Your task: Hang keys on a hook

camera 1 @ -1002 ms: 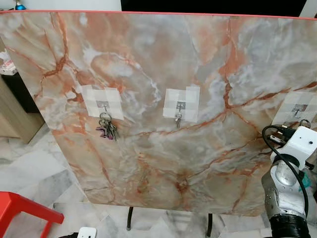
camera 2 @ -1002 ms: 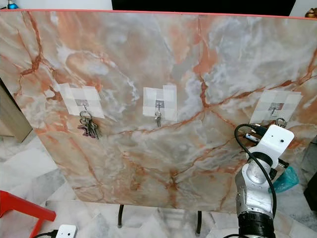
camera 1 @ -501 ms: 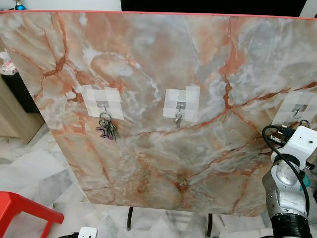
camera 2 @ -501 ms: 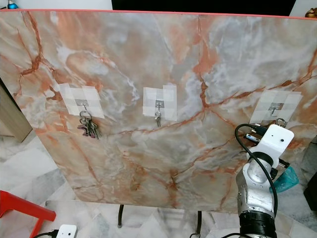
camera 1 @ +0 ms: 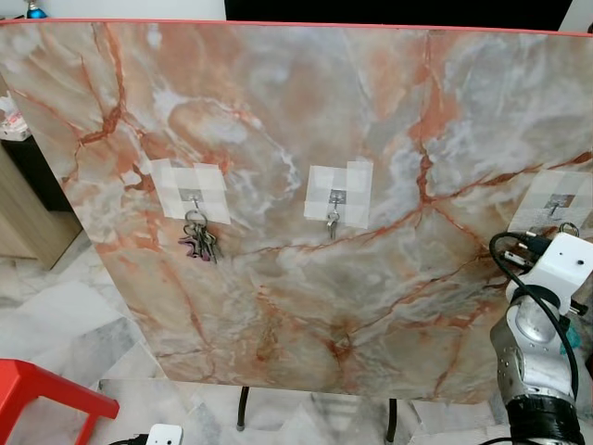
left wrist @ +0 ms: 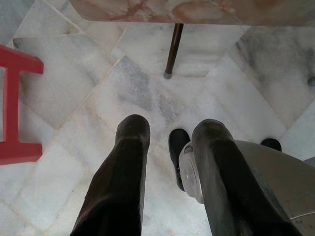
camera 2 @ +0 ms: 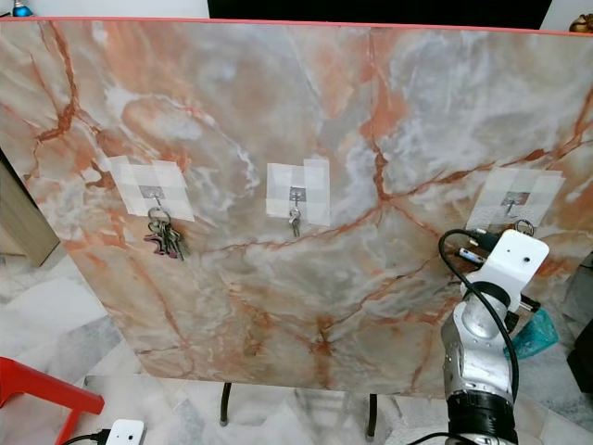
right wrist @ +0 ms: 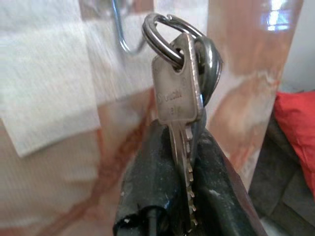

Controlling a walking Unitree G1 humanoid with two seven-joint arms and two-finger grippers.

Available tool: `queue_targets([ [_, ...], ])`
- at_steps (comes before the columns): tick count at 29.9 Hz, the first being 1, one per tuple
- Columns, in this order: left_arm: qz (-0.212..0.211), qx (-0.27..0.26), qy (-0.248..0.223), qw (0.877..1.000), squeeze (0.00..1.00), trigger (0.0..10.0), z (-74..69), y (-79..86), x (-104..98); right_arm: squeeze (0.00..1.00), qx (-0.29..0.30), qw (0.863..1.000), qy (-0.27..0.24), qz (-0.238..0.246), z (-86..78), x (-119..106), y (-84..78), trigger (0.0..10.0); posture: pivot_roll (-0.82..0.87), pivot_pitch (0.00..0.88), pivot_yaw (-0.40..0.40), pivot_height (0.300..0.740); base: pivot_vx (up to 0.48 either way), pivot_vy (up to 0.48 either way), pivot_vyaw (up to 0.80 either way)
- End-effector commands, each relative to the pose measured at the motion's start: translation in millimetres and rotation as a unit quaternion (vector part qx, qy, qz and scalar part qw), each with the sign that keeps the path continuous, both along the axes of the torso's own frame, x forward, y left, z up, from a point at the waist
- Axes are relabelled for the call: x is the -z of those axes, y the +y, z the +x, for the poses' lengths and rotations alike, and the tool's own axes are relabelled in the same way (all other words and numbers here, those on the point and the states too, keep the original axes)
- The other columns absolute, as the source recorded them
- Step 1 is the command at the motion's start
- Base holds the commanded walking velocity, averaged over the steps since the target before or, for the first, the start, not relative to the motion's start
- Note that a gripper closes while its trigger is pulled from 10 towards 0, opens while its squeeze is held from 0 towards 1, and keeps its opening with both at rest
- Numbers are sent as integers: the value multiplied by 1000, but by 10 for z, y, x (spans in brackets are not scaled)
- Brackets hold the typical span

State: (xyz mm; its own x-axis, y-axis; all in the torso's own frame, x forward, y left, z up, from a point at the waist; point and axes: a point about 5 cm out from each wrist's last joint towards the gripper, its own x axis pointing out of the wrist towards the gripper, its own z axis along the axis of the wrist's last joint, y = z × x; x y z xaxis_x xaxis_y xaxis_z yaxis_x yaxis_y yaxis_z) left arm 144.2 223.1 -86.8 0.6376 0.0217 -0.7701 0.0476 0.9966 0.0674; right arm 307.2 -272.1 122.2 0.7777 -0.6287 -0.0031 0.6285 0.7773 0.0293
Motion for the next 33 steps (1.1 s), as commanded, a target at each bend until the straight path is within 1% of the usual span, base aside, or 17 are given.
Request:
queue_targets([
  [1,3,11,3,1000,0,10000,-8,-14,7,0,3,1000,-12,-7,23,-107,-34,10000,-2,0,-25,740,0,0,0],
  [10,1,13,0,1000,0,10000,9,-29,3,0,4,1000,-4,-9,42,-123,-45,10000,-2,0,-27,740,0,0,0],
  [12,0,14,-1,1000,0,10000,15,-34,1,0,-2,1000,4,-7,59,-127,-30,10000,-2,0,-27,740,0,0,0],
  [20,-1,12,3,1000,0,10000,7,-31,7,0,-21,1000,9,-5,108,-165,22,10000,-2,0,-29,740,0,0,0],
  [28,-2,12,-2,1000,0,10000,24,-38,-1,0,-28,1000,8,-5,120,-202,30,10000,-4,0,-30,740,0,0,0],
  [33,-2,12,-5,1000,0,10000,32,-41,-5,0,-35,999,26,-6,124,-182,42,10000,-2,0,-32,740,0,0,0],
])
